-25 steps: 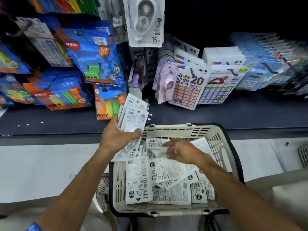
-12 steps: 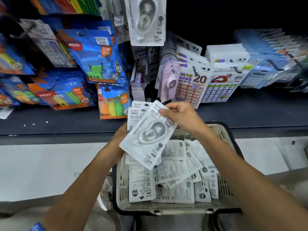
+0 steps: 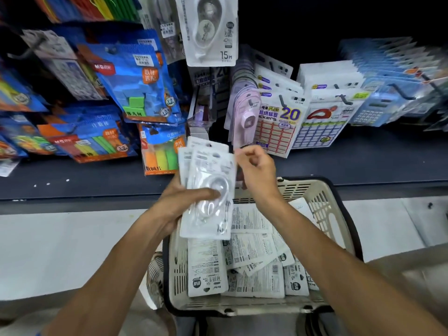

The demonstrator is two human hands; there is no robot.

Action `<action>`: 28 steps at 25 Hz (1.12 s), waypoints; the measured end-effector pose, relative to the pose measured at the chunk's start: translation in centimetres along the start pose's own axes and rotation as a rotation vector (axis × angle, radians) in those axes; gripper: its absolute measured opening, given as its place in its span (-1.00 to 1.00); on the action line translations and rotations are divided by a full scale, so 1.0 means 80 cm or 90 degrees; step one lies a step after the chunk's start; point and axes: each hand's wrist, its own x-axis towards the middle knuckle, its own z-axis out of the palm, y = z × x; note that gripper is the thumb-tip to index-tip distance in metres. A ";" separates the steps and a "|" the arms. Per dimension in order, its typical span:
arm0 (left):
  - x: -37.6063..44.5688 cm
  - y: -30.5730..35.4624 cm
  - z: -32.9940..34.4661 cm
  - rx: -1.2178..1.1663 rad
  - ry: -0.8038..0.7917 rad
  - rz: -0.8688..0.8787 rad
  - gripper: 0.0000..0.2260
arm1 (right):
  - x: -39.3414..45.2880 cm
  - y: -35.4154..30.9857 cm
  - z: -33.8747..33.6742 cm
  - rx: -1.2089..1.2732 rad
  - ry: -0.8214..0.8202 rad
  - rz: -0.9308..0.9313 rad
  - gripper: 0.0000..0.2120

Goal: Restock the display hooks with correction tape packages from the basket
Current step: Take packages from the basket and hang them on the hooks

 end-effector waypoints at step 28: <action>-0.097 0.264 -0.073 0.148 0.161 0.583 -0.15 | 0.019 -0.179 -0.118 -0.201 -0.164 -0.214 -0.78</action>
